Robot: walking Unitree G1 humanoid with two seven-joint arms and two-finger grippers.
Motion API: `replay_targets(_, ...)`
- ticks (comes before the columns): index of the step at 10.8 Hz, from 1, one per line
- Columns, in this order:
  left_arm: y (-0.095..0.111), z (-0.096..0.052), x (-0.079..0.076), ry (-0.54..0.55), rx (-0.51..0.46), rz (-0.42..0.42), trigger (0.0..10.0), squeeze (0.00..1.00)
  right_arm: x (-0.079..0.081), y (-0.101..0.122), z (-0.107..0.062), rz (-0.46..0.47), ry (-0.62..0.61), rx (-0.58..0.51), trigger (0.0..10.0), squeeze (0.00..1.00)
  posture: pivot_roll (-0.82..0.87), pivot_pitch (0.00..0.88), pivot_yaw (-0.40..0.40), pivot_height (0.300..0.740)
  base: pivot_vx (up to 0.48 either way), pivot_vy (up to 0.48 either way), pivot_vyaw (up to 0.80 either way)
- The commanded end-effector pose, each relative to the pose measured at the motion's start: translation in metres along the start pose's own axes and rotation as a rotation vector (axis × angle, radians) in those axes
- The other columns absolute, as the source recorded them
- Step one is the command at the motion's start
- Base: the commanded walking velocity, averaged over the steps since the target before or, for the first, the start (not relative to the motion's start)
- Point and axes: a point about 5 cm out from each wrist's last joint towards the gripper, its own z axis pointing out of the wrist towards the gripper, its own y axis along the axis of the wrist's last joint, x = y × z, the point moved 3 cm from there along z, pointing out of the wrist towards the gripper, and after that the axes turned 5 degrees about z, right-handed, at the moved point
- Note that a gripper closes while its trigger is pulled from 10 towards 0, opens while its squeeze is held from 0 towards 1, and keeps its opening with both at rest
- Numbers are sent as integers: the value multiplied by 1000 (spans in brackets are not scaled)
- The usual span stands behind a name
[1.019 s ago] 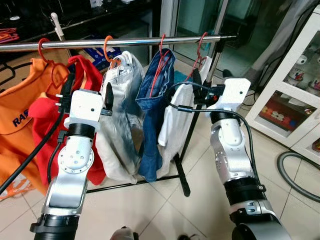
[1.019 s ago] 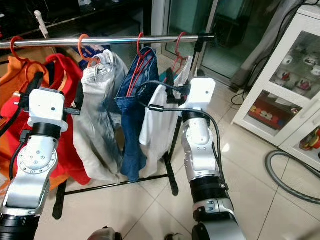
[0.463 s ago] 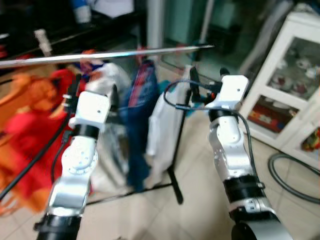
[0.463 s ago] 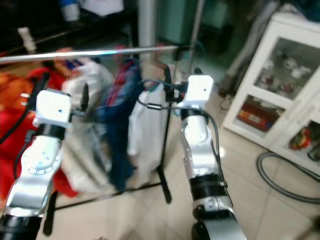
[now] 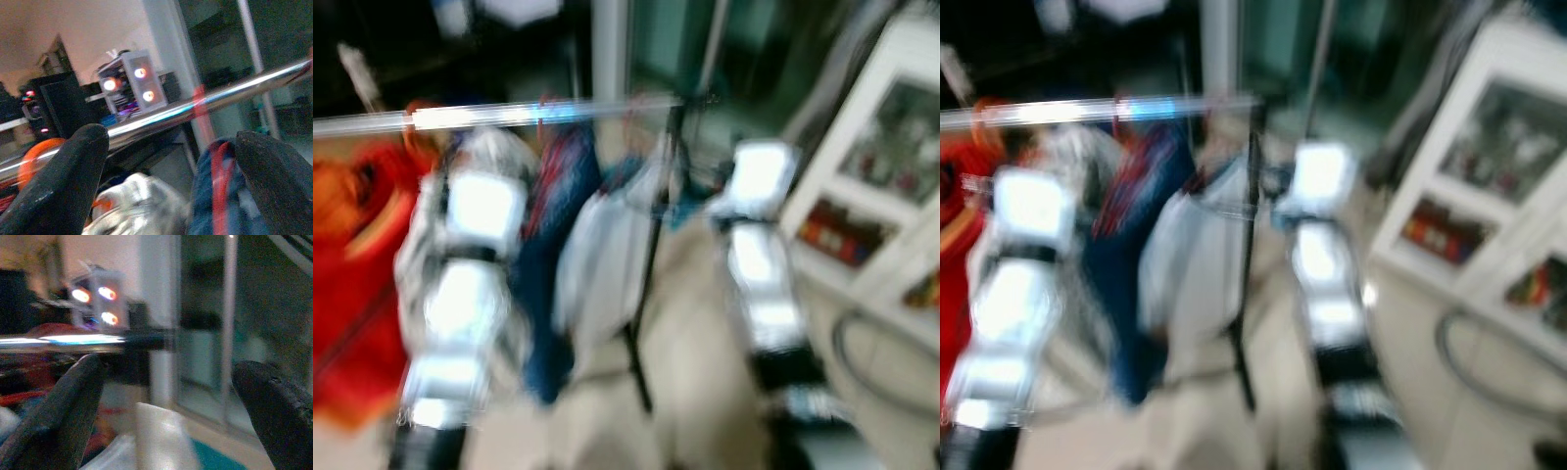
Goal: Hang hanger
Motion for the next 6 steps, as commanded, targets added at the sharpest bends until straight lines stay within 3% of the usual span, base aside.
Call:
replay_targets(1, 4, 1, 15, 45, -15, 19, 10000, 0, 22, 19, 5, 40, 79, -60, 10000, 0, 143, 36, -5, 740, 0, 0, 0)
replay_targets(3, 8, 6, 11, 32, -5, -32, 10000, 0, 21, 23, 2, 19, 84, -75, 10000, 0, 139, 38, -6, 740, 0, 0, 0)
replay_targets(5, 2, 17, -4, -31, 63, -171, 10000, 0, 14, 15, -2, -3, 55, -34, 10000, 0, 123, 35, -2, 740, 0, 0, 0)
replay_targets(6, 2, 22, -3, -43, 57, -171, 10000, 0, 9, 11, -6, -22, 43, -17, 10000, 0, 115, 34, -1, 740, 0, 0, 0)
